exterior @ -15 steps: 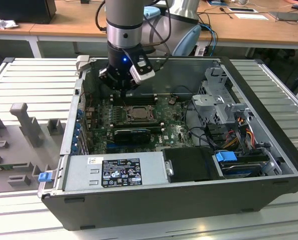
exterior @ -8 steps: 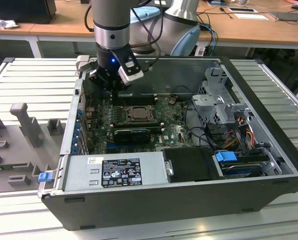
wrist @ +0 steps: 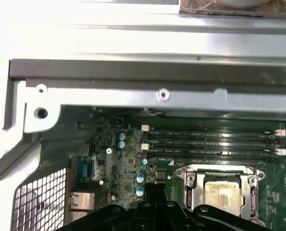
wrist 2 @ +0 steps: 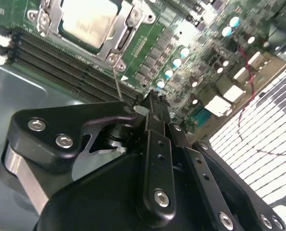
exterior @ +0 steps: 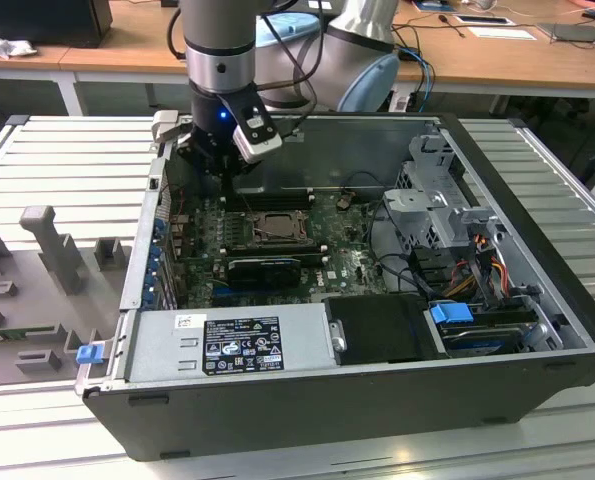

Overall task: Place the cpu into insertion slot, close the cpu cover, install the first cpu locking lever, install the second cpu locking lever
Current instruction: 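Install the first cpu locking lever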

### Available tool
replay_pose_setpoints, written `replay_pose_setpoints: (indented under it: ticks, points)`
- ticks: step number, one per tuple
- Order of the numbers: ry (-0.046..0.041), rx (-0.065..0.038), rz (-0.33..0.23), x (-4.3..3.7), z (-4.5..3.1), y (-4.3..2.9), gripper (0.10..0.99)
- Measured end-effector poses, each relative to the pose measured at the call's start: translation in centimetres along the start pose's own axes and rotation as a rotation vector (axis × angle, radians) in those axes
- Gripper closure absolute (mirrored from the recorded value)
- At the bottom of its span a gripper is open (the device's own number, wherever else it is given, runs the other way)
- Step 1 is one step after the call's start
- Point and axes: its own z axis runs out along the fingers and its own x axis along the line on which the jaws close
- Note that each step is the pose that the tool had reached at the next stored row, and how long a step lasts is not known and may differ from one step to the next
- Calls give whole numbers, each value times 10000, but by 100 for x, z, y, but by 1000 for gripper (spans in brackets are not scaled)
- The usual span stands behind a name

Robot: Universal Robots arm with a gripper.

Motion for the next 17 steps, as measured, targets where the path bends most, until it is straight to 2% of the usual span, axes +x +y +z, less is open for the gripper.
replay_pose_setpoints:
  ticks: [3,4,6,8,9,10,13,15,17]
  points:
    - [3,1,-26,-5,6,58,980]
    - [5,0,-37,-28,6,62,980]
    - [5,2,-45,-171,3,61,980]
    - [4,2,-47,-273,2,60,980]
    - [5,1,-50,-354,3,57,980]
    - [6,1,-49,-392,4,56,980]
    - [14,2,-48,-596,18,49,980]
    - [12,-18,-51,-681,32,45,980]
    - [-2,-43,-54,-682,42,44,980]
